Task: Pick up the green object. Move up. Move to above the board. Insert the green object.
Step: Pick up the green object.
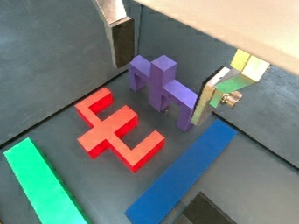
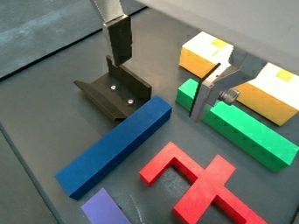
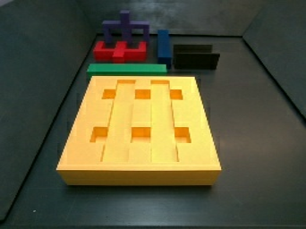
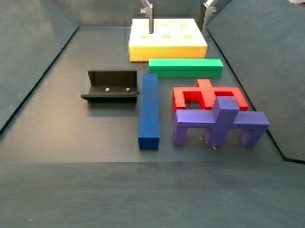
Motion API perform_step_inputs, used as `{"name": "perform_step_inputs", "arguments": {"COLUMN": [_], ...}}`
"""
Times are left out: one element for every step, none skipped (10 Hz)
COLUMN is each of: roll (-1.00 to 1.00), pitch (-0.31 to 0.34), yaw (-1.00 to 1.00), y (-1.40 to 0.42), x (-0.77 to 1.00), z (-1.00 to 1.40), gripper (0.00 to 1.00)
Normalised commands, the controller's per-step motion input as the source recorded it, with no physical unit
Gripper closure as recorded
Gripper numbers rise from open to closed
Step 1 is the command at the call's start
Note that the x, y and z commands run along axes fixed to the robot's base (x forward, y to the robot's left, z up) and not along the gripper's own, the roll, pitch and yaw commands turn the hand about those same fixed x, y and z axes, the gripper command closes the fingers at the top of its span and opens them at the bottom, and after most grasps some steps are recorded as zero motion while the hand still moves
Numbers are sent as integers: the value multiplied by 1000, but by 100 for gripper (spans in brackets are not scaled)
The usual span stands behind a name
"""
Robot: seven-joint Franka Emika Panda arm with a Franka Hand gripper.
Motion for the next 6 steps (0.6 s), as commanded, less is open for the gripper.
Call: {"name": "perform_step_inputs", "arguments": {"roll": [0, 0, -141, -153, -151, -143], "pitch": [-1, -61, -153, -161, -157, -137], "yaw": [0, -223, -866, -986, -989, -1000], "y": [0, -126, -114, -34, -34, -31], "x": [-83, -234, -77, 0, 0, 0], "z": [0, 0, -91, -97, -91, -66], "gripper": [0, 0, 0, 0, 0, 0]}}
